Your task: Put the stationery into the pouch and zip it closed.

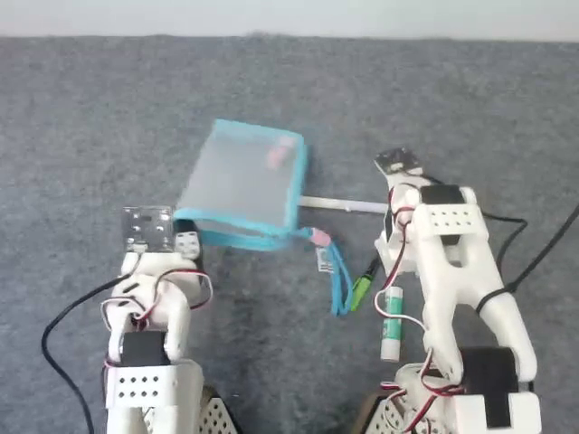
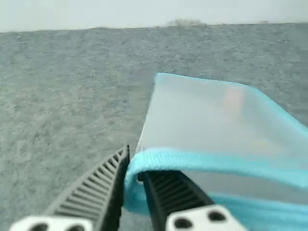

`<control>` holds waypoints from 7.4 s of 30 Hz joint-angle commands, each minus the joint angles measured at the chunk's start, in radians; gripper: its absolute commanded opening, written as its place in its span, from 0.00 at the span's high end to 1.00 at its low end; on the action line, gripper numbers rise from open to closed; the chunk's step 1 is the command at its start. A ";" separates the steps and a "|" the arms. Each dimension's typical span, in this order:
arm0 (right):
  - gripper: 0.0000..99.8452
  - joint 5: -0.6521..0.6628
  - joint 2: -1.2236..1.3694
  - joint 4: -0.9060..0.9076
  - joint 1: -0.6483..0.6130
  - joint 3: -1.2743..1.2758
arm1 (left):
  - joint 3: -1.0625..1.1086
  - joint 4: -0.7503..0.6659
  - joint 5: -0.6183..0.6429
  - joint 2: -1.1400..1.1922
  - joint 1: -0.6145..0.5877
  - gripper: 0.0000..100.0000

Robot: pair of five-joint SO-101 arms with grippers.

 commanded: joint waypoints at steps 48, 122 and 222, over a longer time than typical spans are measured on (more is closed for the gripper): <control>0.97 0.078 -0.002 0.107 0.199 -0.359 | -0.050 -0.028 0.017 -0.002 0.009 0.99; 0.99 0.081 -0.361 0.170 0.018 -0.126 | -0.013 -0.034 -0.009 -0.002 0.074 0.99; 0.83 0.052 0.286 -0.219 0.087 -0.061 | 0.013 -0.029 -0.087 -0.003 0.255 0.99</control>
